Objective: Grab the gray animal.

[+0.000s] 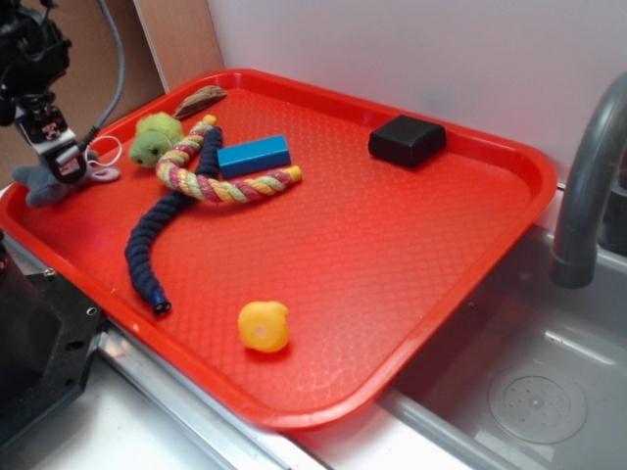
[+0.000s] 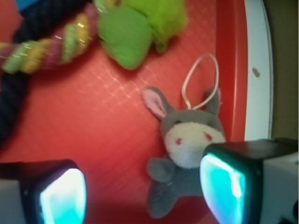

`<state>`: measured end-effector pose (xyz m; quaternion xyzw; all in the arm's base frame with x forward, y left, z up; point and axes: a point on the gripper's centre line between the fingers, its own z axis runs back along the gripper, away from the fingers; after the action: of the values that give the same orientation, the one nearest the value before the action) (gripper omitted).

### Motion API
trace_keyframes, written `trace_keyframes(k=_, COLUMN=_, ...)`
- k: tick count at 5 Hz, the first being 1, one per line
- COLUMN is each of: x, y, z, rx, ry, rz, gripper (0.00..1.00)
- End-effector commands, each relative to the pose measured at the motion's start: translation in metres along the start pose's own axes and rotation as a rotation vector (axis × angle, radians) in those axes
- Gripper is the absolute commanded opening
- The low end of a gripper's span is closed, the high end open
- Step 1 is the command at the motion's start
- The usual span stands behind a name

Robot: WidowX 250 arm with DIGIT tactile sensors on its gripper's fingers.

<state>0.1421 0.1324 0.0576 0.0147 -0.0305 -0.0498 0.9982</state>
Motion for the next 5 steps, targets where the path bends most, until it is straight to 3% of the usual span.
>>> trace_keyframes(k=1, x=0.007, y=0.018, z=-0.026, rx=0.002, ry=0.037, rz=-0.016, gripper=1.0)
trace_keyframes(k=2, x=0.005, y=0.012, z=-0.035, rx=0.032, ry=0.1, rz=-0.049, gripper=0.0)
trace_keyframes(k=4, x=0.011, y=0.005, z=-0.033, rx=0.049, ry=0.116, rz=-0.067, gripper=0.0)
trace_keyframes(k=5, x=0.023, y=-0.013, z=-0.001, rx=0.09, ry=0.056, rz=-0.095, gripper=0.0)
